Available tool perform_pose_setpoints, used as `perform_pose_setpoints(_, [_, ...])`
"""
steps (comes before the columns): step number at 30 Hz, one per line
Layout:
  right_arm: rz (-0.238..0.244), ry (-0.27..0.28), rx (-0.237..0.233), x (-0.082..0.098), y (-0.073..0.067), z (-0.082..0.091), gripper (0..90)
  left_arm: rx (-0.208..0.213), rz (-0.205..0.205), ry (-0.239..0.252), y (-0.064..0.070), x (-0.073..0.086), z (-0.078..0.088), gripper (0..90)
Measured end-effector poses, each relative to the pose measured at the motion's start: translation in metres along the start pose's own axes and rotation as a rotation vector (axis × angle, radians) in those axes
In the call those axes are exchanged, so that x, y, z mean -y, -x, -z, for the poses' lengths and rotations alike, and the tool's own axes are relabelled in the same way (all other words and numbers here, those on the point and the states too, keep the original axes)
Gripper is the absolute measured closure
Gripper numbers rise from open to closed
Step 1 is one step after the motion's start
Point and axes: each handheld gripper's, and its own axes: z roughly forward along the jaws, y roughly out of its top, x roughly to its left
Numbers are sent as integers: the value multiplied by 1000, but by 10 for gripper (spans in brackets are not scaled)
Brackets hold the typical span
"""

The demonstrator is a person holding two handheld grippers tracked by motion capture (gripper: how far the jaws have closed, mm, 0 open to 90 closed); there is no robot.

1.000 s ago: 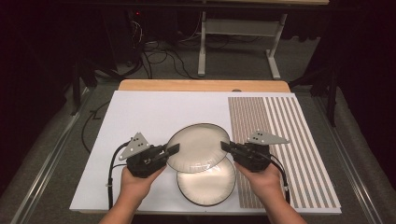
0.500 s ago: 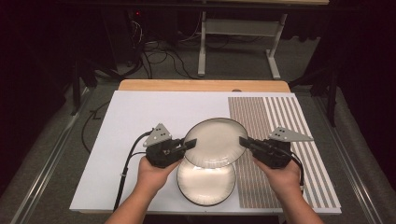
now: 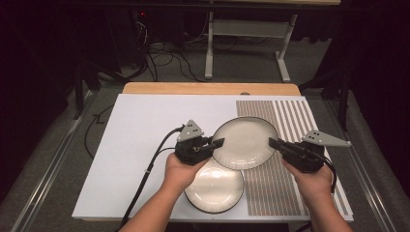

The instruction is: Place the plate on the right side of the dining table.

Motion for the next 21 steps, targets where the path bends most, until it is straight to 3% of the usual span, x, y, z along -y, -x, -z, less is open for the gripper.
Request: perform_pose_setpoints(21, [-68,15,110,23,53,43,875,60,-1,-60,25,-15,-77,779])
